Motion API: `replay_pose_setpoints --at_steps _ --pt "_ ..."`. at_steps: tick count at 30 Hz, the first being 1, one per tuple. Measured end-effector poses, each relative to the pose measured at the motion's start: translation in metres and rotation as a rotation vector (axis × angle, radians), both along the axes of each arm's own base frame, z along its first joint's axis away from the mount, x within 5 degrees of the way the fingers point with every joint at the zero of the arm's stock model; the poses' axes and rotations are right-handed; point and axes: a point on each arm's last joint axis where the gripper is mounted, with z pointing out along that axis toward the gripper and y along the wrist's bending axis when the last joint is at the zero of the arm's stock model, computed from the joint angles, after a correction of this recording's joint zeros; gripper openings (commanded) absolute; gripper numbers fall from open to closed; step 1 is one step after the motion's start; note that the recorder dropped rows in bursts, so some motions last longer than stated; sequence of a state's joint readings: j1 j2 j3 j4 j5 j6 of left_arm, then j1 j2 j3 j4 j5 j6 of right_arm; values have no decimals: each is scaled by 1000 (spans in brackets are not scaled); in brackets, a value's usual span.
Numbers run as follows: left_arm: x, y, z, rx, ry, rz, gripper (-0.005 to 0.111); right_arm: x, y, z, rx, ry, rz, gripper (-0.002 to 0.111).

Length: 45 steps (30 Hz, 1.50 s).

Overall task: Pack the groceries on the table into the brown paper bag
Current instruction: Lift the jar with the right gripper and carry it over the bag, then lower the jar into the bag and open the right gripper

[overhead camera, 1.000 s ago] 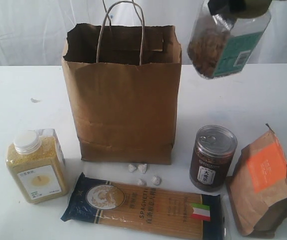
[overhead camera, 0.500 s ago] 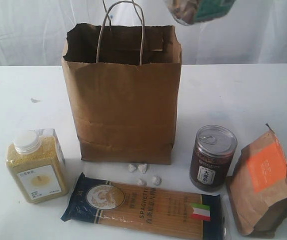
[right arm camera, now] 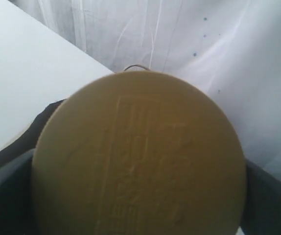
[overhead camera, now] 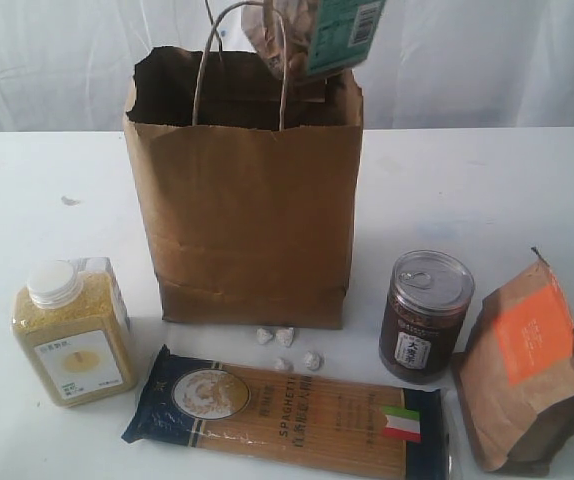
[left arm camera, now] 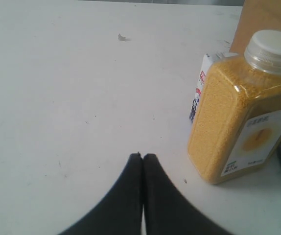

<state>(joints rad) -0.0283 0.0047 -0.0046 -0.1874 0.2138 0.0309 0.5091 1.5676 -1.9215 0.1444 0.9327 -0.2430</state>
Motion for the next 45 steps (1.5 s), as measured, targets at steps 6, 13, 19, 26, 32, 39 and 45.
replay_pose_setpoints --at_steps 6,13,19,26,32,39,45 --pt "0 0 0 0 0 0 0 5 17 -13 -16 34 35 0" --pt "0 0 0 0 0 0 0 12 23 -22 -29 57 38 0" --pt "0 0 0 0 0 0 0 14 25 -26 -41 76 40 0" --pt "0 0 0 0 0 0 0 26 32 -48 -96 155 49 0" --pt "0 0 0 0 0 0 0 38 40 -66 -123 195 58 0" --pt "0 0 0 0 0 0 0 55 51 -94 -167 248 69 0" --pt "0 0 0 0 0 0 0 65 57 -113 -192 293 73 0"
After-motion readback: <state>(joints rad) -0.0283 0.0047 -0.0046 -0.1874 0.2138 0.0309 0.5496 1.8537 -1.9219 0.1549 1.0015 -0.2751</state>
